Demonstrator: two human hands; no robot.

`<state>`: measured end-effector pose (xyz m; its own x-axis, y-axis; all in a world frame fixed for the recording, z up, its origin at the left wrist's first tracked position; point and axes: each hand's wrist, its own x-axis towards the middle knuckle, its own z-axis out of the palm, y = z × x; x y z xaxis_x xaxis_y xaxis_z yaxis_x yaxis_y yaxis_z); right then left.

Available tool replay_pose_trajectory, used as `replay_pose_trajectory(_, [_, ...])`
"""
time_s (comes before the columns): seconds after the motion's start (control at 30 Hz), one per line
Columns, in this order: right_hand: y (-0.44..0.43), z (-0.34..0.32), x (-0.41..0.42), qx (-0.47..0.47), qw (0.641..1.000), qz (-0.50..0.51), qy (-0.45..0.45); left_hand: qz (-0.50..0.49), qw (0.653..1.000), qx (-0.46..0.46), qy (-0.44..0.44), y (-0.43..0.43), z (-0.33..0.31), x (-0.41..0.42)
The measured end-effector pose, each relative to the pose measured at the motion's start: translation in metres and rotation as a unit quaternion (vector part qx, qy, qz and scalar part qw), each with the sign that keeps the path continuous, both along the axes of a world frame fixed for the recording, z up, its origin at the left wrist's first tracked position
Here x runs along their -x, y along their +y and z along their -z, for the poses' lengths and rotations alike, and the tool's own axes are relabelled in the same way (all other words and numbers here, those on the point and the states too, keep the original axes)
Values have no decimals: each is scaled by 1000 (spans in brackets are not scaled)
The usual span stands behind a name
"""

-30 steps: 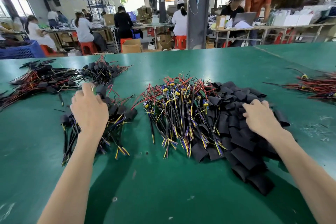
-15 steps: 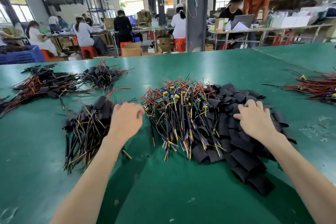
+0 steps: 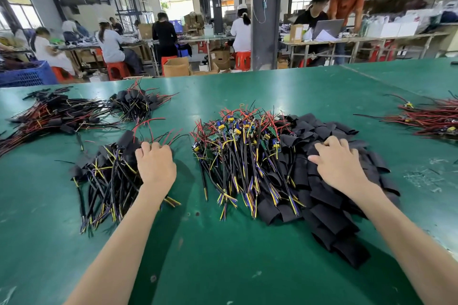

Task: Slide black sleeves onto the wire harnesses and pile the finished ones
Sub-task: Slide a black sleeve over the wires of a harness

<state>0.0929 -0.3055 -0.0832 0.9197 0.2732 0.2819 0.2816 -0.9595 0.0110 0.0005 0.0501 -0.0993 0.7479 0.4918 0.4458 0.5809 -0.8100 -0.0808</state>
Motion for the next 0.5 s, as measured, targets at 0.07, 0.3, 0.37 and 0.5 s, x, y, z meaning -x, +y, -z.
replay_pose_trajectory(0.07, [2, 0, 1, 0, 1000, -3, -6, 35, 998, 21, -55, -7, -2, -8])
replay_pose_trajectory(0.3, [6, -1, 5, -11, 1000, -18, -12, 103, 943, 316, -29, -32, -23, -44])
replay_pose_trajectory(0.37, [6, -2, 6, -16, 1000, -20, -17, 113, 946, 304, -29, -36, -27, -49])
replay_pose_trajectory(0.5, [7, -3, 7, -22, 999, -24, -31, 122, 927, 332, -121, -40, -26, -53])
